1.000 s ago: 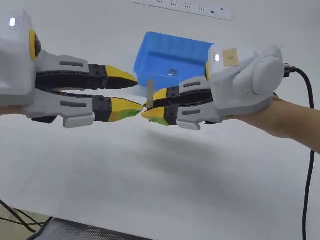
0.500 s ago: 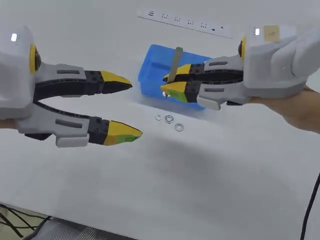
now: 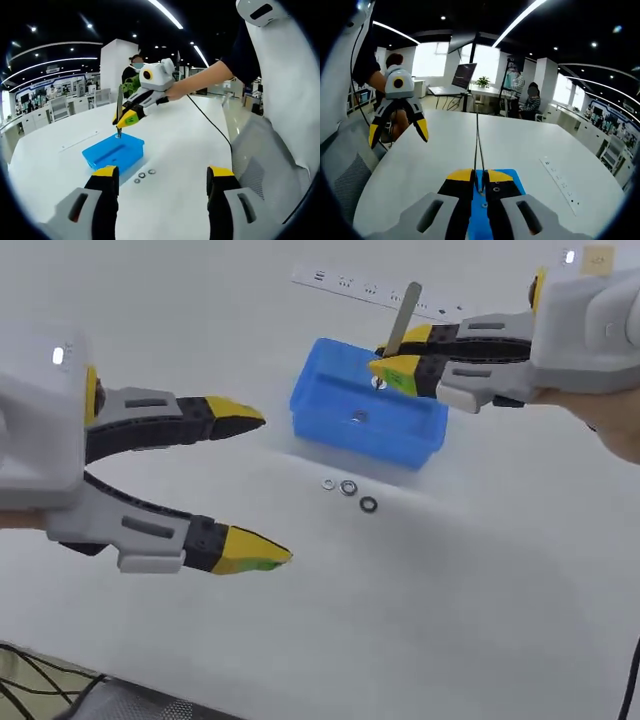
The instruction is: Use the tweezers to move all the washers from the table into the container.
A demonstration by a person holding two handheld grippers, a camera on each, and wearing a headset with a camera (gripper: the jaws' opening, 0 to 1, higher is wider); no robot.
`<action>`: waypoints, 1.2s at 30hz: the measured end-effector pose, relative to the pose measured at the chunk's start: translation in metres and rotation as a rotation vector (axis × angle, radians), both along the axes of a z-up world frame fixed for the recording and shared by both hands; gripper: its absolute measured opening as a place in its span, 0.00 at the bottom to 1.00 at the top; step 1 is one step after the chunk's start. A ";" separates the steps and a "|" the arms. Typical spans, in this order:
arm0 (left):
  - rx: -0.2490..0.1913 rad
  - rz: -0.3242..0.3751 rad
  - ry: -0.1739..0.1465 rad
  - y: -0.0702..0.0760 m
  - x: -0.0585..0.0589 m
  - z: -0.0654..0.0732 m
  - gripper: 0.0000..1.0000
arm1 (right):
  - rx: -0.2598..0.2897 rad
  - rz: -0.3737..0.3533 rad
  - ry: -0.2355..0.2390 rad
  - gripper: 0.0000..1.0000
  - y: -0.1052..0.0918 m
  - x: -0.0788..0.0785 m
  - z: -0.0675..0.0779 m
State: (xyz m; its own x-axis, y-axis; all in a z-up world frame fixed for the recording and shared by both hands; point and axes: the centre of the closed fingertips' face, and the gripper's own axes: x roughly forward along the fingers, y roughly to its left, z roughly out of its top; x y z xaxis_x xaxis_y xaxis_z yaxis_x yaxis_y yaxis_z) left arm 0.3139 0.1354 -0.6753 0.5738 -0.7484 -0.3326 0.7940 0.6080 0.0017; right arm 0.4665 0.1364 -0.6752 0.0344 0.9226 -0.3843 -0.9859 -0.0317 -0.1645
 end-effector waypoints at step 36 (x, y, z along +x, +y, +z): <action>-0.039 0.006 0.088 0.001 0.002 -0.026 0.96 | -0.105 -0.072 0.122 0.10 0.005 0.028 -0.083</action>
